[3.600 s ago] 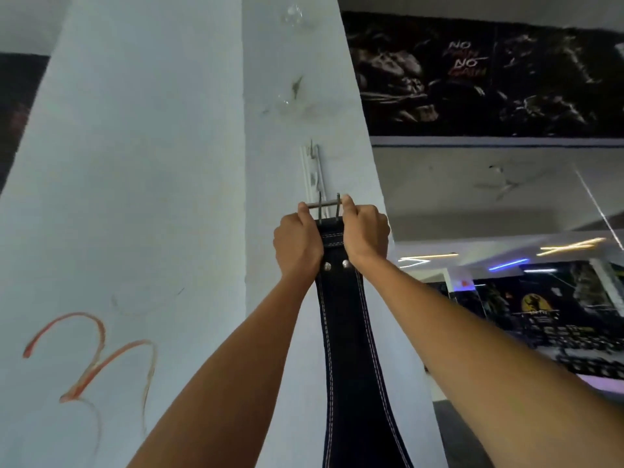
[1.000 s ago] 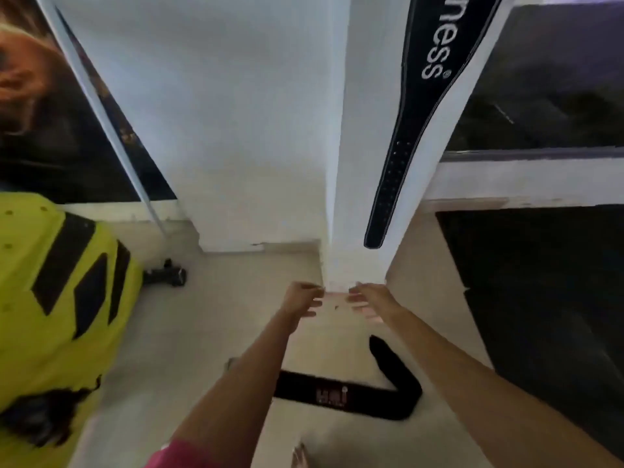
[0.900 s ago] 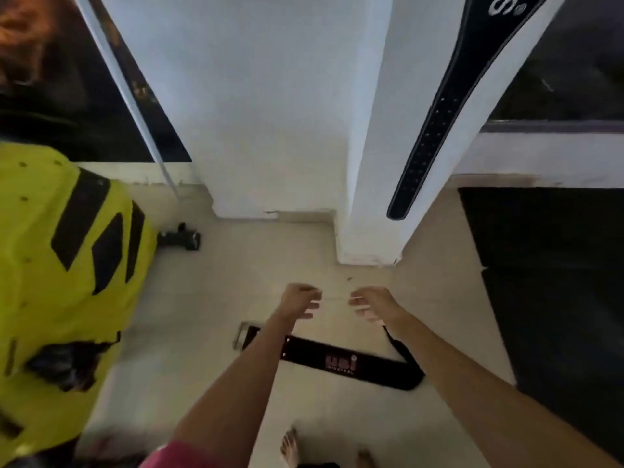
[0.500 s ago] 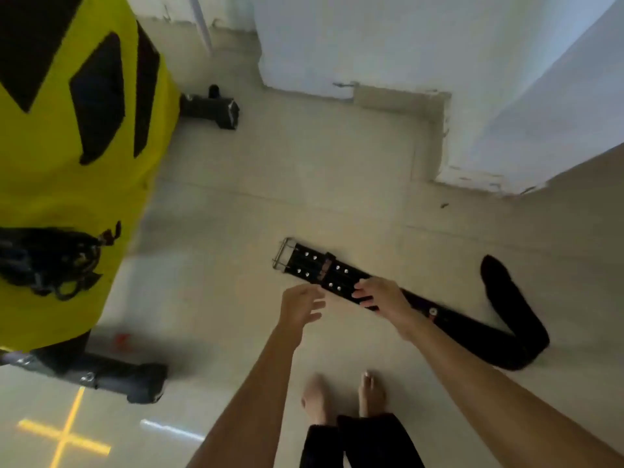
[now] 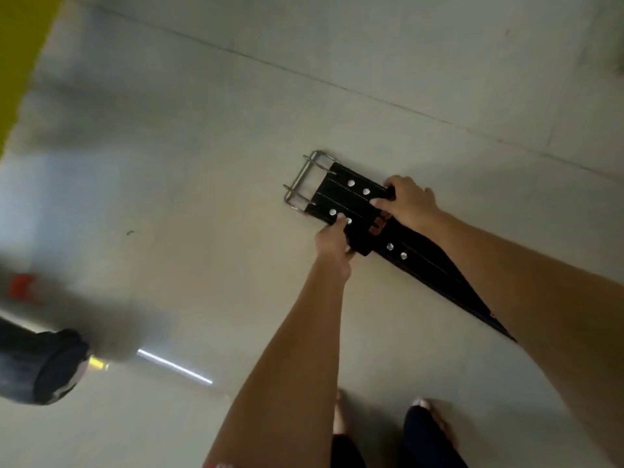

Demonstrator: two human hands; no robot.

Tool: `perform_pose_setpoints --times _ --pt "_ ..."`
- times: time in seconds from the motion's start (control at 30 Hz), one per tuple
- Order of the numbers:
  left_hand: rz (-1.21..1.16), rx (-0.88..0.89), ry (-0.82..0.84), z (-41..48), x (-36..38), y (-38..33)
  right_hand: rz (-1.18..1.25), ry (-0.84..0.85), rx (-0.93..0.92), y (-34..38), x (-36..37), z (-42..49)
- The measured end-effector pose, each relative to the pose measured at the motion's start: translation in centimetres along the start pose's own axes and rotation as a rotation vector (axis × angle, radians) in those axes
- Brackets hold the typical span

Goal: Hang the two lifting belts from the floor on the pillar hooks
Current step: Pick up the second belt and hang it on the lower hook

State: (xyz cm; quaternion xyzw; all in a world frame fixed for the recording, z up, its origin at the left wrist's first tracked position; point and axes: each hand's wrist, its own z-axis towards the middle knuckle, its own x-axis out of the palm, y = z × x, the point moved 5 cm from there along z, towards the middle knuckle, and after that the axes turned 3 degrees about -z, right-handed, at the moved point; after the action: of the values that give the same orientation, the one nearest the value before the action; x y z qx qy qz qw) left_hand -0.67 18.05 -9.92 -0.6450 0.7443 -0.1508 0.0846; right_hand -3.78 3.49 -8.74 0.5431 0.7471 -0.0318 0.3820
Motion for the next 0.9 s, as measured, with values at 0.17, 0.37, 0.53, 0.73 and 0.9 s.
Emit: perform_pose_setpoints --times 0.17,0.37,0.53,0.73,0.9 --pt "0.079 0.111 -0.01 -9.4 0.7 -1.1 0.27 0.13 0.016 1.5 -6.5 -8.3" --pt "0.213 0.275 0.103 -34.4 6.5 -6.1 0.55 0.18 0.076 3.5 -23.4 -29.6" --pt "0.365 0.387 0.309 -58.0 13.4 -11.8 0.631 0.064 0.021 5.7 -39.3 -50.8" --pt "0.499 0.68 0.66 -78.0 21.5 -13.7 0.931 -0.521 -0.15 3.9 -49.1 -67.0" --pt "0.422 0.884 0.784 -88.1 23.2 -10.9 1.159 -0.726 -0.325 3.5 -55.0 -74.3"
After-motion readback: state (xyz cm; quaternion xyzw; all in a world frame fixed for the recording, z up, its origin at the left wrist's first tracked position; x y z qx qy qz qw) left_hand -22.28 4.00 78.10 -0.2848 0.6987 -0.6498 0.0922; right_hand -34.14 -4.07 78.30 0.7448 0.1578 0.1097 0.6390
